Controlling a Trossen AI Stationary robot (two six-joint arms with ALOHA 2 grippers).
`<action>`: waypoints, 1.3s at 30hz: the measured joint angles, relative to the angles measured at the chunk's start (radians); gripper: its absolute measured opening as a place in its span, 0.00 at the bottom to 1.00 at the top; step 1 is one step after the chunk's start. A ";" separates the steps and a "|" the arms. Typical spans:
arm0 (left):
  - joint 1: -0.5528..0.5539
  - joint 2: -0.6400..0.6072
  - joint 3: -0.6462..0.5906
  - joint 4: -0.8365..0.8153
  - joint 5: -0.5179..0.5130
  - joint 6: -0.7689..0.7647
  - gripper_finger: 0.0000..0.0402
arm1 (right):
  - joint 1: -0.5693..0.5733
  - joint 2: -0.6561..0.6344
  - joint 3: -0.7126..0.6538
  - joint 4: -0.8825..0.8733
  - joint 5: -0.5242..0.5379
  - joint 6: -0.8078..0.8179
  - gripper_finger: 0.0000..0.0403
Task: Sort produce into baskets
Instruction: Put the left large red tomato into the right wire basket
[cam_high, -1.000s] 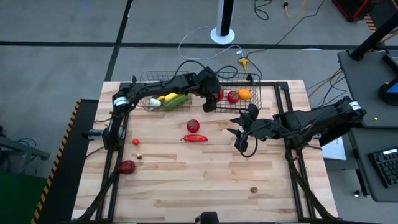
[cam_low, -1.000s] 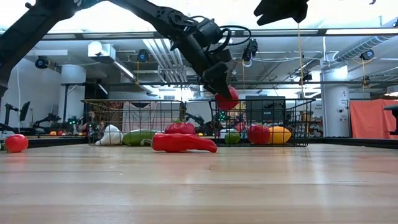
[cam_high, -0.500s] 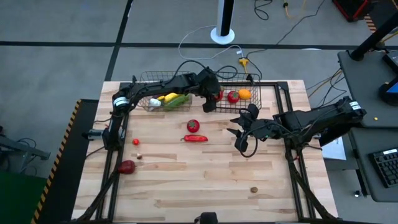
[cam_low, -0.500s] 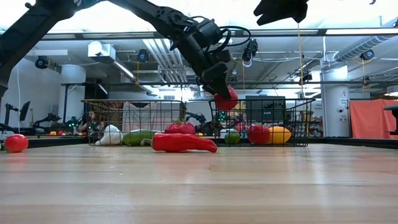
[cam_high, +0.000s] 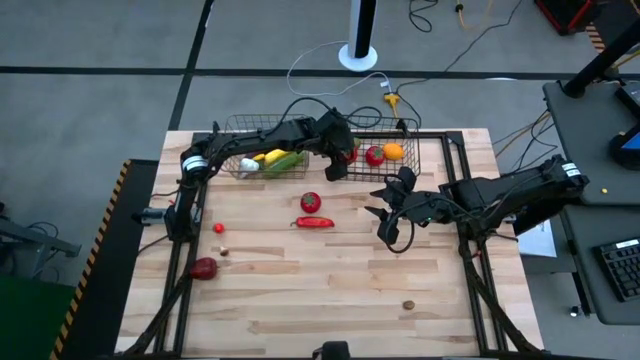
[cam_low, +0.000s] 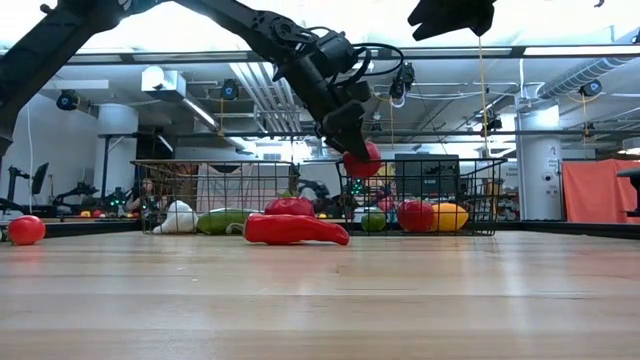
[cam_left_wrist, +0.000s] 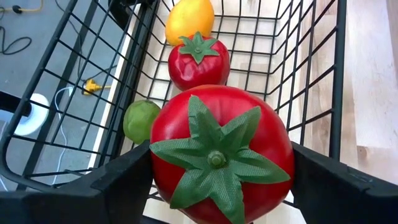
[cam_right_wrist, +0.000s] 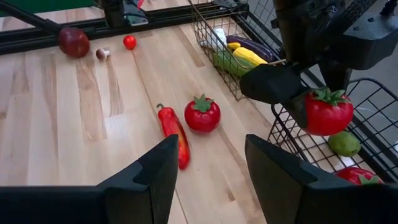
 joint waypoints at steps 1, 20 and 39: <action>0.000 0.000 0.000 0.000 0.000 0.000 0.78 | 0.000 0.000 0.000 0.000 0.000 -0.002 0.44; -0.001 0.000 0.000 0.005 0.007 -0.034 0.82 | 0.000 0.000 0.000 0.003 0.001 -0.005 0.44; -0.001 0.000 0.000 0.015 0.107 -0.033 0.82 | 0.000 0.000 -0.011 0.004 0.001 0.013 0.44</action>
